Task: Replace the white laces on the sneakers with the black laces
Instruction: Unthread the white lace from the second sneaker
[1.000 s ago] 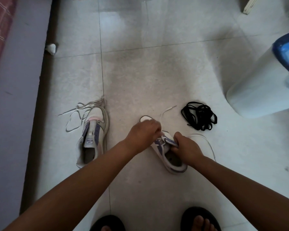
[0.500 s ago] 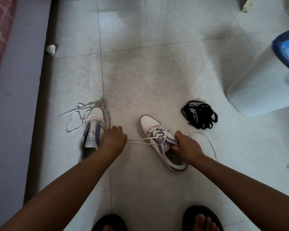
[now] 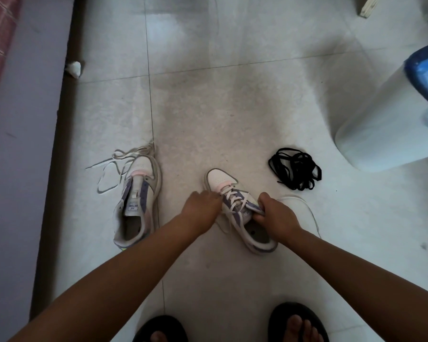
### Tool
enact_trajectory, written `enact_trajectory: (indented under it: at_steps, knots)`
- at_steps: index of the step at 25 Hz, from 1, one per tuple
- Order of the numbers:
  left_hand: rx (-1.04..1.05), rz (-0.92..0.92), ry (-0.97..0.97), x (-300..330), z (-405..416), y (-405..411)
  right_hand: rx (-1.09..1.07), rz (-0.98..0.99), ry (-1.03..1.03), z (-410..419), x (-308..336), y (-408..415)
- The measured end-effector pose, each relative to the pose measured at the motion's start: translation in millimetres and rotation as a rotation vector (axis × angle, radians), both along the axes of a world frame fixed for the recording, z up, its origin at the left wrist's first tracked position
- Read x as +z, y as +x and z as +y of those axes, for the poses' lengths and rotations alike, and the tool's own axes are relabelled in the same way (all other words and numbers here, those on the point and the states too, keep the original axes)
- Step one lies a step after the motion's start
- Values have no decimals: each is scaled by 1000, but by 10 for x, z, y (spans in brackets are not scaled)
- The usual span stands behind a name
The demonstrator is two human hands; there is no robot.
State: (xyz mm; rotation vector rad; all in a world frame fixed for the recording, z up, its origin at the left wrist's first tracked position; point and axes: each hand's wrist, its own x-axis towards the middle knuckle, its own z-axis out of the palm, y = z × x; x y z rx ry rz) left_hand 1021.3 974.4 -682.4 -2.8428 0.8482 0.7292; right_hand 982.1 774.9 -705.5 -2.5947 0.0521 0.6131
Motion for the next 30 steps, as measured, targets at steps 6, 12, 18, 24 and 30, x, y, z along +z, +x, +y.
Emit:
enact_trajectory:
  at_steps: [6, 12, 18, 24, 30]
  knots:
    - [114, 194, 626, -75, 531, -126, -14, 10, -12, 12, 0, -3]
    - [261, 51, -105, 33, 11, -180, -32, 1, -11, 25, 27, -9]
    - [534, 168, -450, 68, -478, -314, 26, 52, 23, 68, 78, -24]
    - [518, 154, -513, 46, -275, -180, -65, 166, 193, -35, 160, 48]
    - [493, 128, -455, -36, -185, -221, 141, 168, 100, 143, 214, 130]
